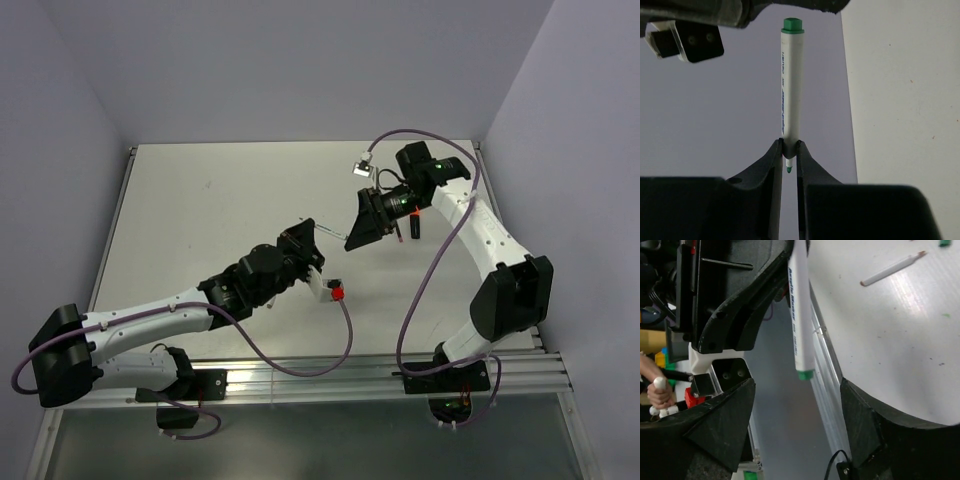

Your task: Insert the pens into the pen caps

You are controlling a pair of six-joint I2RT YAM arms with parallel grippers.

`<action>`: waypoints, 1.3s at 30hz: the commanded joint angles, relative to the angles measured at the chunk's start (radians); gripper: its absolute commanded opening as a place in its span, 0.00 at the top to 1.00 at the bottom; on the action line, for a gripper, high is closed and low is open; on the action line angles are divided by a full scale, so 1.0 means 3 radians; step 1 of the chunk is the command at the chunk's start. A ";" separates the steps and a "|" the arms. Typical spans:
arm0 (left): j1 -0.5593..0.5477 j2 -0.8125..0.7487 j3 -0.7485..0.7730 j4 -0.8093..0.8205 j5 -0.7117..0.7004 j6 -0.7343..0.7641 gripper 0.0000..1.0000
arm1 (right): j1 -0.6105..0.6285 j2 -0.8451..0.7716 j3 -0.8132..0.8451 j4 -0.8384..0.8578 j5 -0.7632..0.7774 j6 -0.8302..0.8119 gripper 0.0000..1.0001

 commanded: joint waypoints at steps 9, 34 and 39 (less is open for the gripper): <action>-0.0048 -0.0092 0.0082 0.0318 0.0074 0.0136 1.00 | 0.0244 0.0157 0.0148 -0.0017 -0.0262 0.0039 0.42; -0.0104 -0.0230 -0.0102 0.0078 0.0330 0.0325 1.00 | 0.0301 0.0142 0.0153 -0.0043 -0.0237 0.0024 0.68; -0.0104 -0.0236 -0.0128 0.0047 0.0361 0.0331 1.00 | 0.0306 0.0142 0.0148 -0.0048 -0.0237 0.0014 0.87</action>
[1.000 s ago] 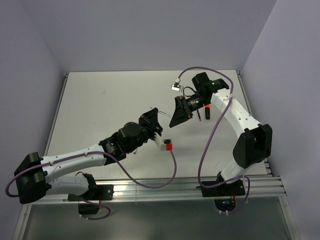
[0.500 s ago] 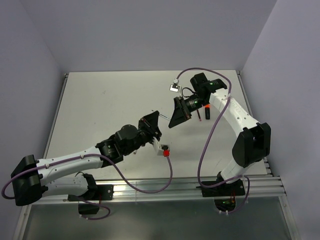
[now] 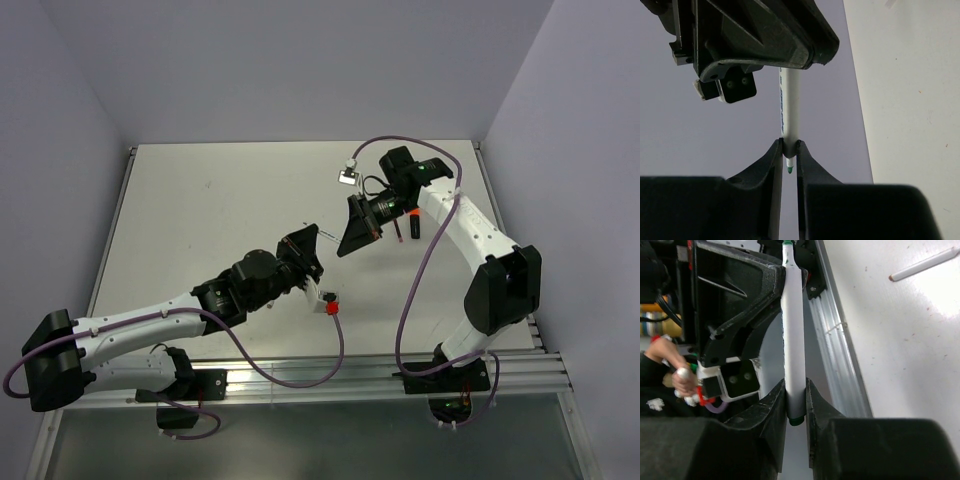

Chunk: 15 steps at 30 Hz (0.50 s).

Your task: Insert the pens into the pen caps

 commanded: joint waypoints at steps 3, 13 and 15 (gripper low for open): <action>-0.0029 -0.0047 -0.0010 0.0027 0.0098 0.0028 1.00 | 0.0027 -0.0060 0.0120 -0.0016 -0.0003 -0.0030 1.00; 0.0002 0.0004 0.0179 0.0022 0.0011 -0.0304 0.39 | 0.0017 -0.0162 0.0120 -0.0017 0.0084 -0.0117 1.00; 0.0058 -0.0032 0.0301 -0.0116 0.0011 -0.0513 0.37 | -0.0003 -0.0168 0.0130 -0.0011 0.0130 -0.0127 1.00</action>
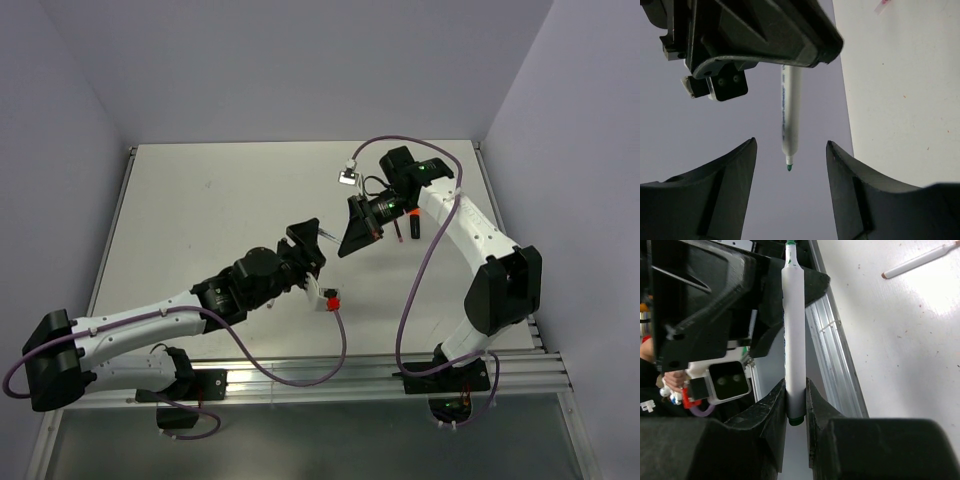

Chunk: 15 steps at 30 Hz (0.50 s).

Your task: Insert the pens into the pen caps

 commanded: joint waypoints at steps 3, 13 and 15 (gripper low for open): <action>0.0141 -0.0221 0.0459 -0.0495 0.0149 -0.0687 0.37 | -0.0136 -0.0127 0.0217 0.0026 0.0129 -0.0062 1.00; 0.1004 0.0181 0.1313 -0.2560 0.1155 -0.2635 0.47 | -0.0791 -0.0014 0.0769 0.0372 0.0527 0.0515 1.00; 0.1418 0.0508 0.1527 -0.2970 0.1606 -0.2611 0.52 | -0.0842 -0.0060 0.0810 0.0434 0.0762 0.0603 1.00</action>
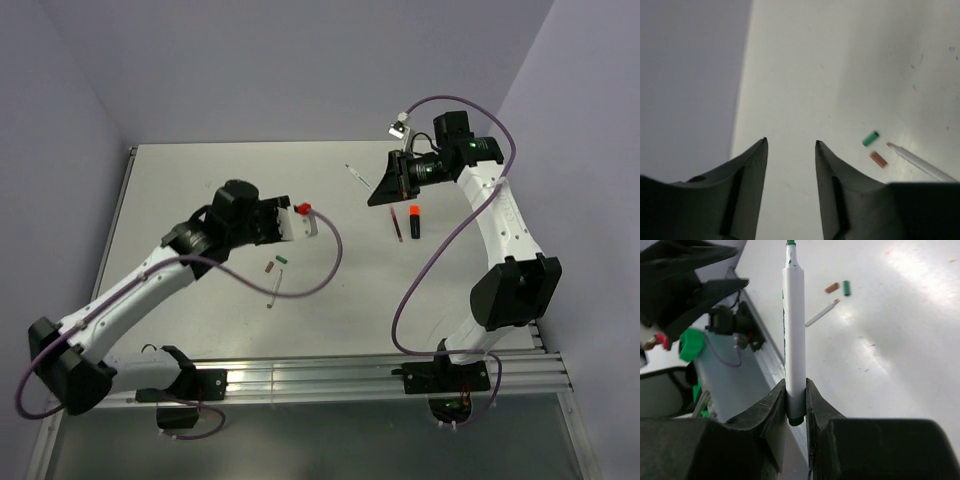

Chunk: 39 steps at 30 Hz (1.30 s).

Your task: Insert the pens into the pen caps

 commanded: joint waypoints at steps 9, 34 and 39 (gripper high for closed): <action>0.1236 0.1832 0.1551 -0.2522 0.1810 0.0965 0.57 | -0.0111 -0.0296 0.0002 0.0316 0.0523 0.0238 1.00; 0.0878 0.2565 0.1137 -0.1734 0.1227 0.1594 0.58 | -0.0326 -0.0394 -0.0151 0.0290 0.0477 0.0258 1.00; 0.0852 0.2698 0.1168 -0.1699 0.1192 0.1610 0.59 | -0.0331 -0.0414 -0.0177 0.0290 0.0482 0.0248 1.00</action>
